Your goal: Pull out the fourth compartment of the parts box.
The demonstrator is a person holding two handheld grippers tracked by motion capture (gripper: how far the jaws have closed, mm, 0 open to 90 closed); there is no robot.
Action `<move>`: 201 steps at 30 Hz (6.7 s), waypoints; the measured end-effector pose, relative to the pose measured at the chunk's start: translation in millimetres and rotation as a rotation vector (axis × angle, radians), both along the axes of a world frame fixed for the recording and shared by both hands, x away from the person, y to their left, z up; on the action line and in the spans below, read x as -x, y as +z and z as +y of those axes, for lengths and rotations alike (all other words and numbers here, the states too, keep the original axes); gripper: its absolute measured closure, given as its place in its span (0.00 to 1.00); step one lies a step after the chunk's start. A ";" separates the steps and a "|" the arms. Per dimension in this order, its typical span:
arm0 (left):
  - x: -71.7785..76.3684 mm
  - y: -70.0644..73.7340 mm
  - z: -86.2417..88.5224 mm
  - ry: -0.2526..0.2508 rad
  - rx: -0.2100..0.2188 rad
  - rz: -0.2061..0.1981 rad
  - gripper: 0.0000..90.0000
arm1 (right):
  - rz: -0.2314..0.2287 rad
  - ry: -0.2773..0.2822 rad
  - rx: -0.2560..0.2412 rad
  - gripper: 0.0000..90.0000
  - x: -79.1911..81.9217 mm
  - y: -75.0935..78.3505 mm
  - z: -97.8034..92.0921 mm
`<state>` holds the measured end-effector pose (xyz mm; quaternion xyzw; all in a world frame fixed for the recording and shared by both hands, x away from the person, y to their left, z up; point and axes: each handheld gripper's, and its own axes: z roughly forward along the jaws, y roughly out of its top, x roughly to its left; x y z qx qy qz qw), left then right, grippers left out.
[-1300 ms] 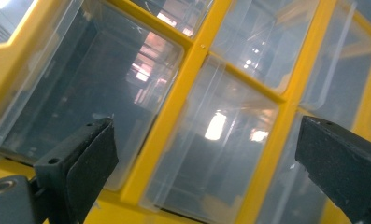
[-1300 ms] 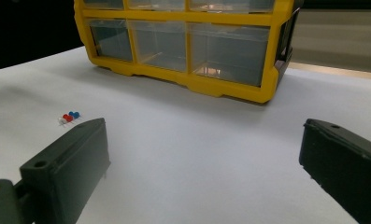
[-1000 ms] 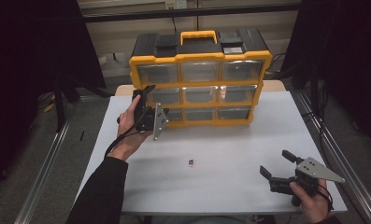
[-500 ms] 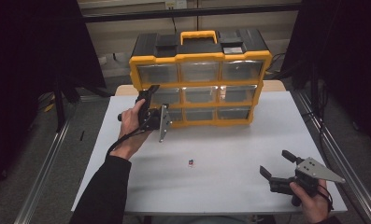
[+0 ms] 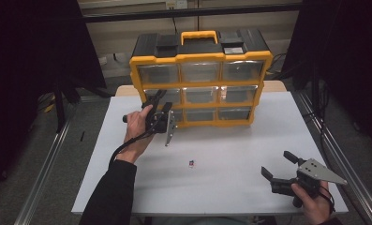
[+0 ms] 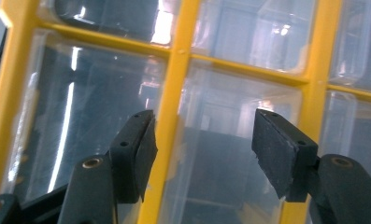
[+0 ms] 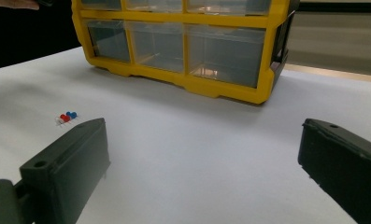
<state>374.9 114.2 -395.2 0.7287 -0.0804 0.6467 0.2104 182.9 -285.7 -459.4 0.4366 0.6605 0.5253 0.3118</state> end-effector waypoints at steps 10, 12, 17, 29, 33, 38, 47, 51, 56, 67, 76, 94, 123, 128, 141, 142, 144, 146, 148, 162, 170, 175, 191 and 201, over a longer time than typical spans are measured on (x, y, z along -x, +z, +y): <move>-13.4 -3.9 5.2 0.007 -0.006 -0.006 0.56 | 0.000 -0.008 0.003 0.02 0.9 0.0 -0.8; -14.4 -2.2 6.8 0.016 -0.017 -0.004 0.58 | 0.001 -0.008 0.002 0.02 0.9 0.0 -0.8; -17.4 -1.5 7.0 -0.005 0.015 -0.021 0.66 | 0.004 -0.002 0.002 0.02 0.9 -0.1 -0.2; -15.8 -1.4 4.7 0.041 -0.047 -0.078 0.76 | 0.006 0.001 0.007 0.02 0.2 -0.6 0.3; -14.8 -0.4 4.4 0.062 -0.047 -0.083 0.83 | 0.006 0.000 0.007 0.02 0.3 -0.6 0.2; -14.9 -0.1 4.6 0.061 -0.051 -0.088 0.84 | 0.010 0.000 0.003 0.02 0.3 -0.6 -0.2; -15.3 -1.2 4.4 0.046 -0.055 -0.096 0.86 | 0.010 0.001 0.005 0.02 0.6 -0.4 -0.4; -12.5 -2.7 3.5 0.063 -0.076 -0.117 0.87 | 0.007 0.000 0.002 0.02 0.5 -0.4 -0.2; -12.5 -3.6 3.3 0.038 -0.062 -0.117 0.87 | 0.005 -0.001 0.003 0.02 0.6 -0.2 -0.6; -4.9 -1.4 5.1 0.059 -0.084 -0.126 0.87 | 0.005 -0.003 0.002 0.02 0.9 -0.1 -0.8; 0.8 0.7 6.5 0.052 -0.103 -0.136 0.87 | 0.001 -0.002 0.004 0.02 0.9 0.1 -0.6; 9.3 -1.3 8.8 0.054 -0.101 -0.142 0.88 | -0.010 -0.003 0.003 0.02 1.4 0.5 -0.4; 20.2 -3.8 12.0 0.029 -0.093 -0.165 0.88 | -0.006 0.003 0.004 0.02 1.3 0.3 0.0; 24.0 -3.5 11.2 0.027 -0.107 -0.170 0.88 | -0.003 0.006 0.004 0.02 1.4 0.2 0.1; 34.5 -2.2 12.4 0.028 -0.142 -0.182 0.88 | -0.008 0.003 0.005 0.02 1.2 0.3 -0.2; 34.2 -3.6 12.6 0.025 -0.131 -0.171 0.88 | -0.007 0.004 0.005 0.02 1.2 0.3 -0.1; 34.0 -4.7 12.5 0.011 -0.124 -0.171 0.88 | -0.008 0.004 0.002 0.02 1.3 0.3 0.0; 34.6 -5.2 12.6 0.009 -0.126 -0.173 0.89 | -0.008 0.001 0.001 0.02 1.3 0.4 0.1; 37.0 -4.0 12.8 0.031 -0.152 -0.178 0.88 | -0.007 0.000 0.000 0.02 1.5 0.4 0.3; 40.2 -5.5 13.0 0.005 -0.141 -0.189 0.89 | -0.007 0.002 0.003 0.02 1.4 0.5 -0.2; 42.3 -5.7 13.8 -0.002 -0.144 -0.191 0.89 | -0.010 0.000 0.002 0.02 1.3 0.4 0.0; 43.4 -6.3 14.2 -0.006 -0.143 -0.193 0.89 | -0.007 0.001 0.000 0.02 1.5 0.4 0.3; 48.1 -6.3 15.2 -0.010 -0.148 -0.196 0.89 | -0.006 0.003 0.004 0.02 1.7 0.4 0.1; 51.6 -7.1 15.2 -0.009 -0.143 -0.192 0.89 | -0.005 0.003 0.004 0.02 1.3 0.2 0.0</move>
